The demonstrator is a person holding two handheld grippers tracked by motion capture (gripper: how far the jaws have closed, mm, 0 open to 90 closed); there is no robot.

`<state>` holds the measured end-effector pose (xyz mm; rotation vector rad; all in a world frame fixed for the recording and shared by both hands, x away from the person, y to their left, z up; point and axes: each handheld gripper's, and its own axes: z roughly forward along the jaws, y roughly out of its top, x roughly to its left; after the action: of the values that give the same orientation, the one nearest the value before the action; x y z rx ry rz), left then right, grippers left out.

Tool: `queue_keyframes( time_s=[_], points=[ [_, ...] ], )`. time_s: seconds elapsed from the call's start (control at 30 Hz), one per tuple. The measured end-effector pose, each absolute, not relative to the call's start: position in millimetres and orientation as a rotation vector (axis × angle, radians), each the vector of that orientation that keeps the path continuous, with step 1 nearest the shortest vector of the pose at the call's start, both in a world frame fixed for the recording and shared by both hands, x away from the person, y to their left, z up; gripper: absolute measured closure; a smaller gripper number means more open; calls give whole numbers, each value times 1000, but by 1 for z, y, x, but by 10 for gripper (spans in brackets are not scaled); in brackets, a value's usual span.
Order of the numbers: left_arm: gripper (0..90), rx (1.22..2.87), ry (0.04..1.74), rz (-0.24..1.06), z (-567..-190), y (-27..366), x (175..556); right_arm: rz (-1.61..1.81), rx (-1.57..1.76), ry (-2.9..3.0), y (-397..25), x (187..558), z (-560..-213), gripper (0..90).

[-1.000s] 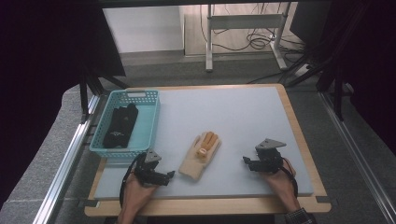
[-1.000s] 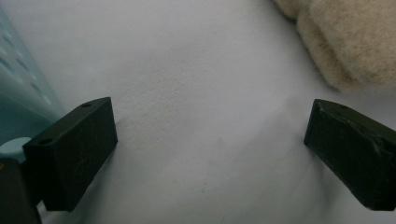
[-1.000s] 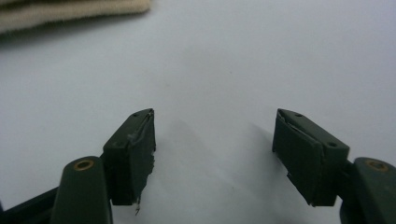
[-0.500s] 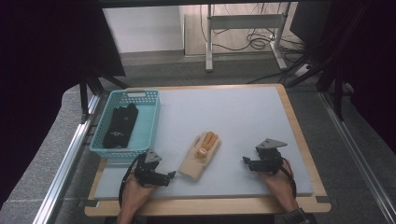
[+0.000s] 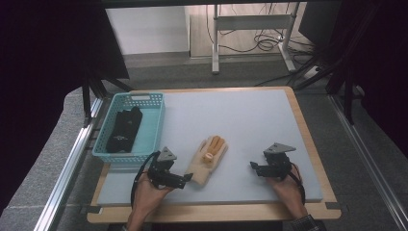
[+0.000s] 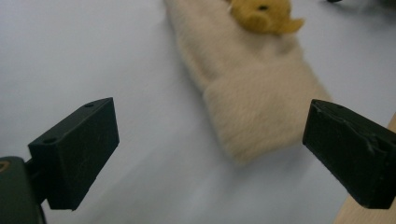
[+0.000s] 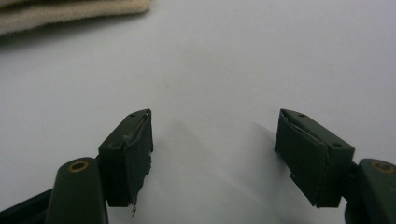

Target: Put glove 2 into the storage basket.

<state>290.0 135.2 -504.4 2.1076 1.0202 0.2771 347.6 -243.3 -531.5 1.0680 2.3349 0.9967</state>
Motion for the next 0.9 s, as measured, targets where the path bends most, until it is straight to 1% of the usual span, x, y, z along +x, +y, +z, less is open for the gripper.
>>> queue_keyframes(
  time_s=[0.23,0.57,0.8,0.9],
  points=[
    [24,2127,1029,243,-504,103,309,999,1068,2336,-243,348,-532,267],
    [8,2190,1076,260,-517,67,330,1000,1066,2338,-243,348,-532,262],
    [22,2236,1119,306,-530,56,338,1001,1066,2339,-243,348,-532,259],
    [27,2230,1133,289,-533,55,341,1003,1066,2339,-243,348,-532,259]
  ],
)
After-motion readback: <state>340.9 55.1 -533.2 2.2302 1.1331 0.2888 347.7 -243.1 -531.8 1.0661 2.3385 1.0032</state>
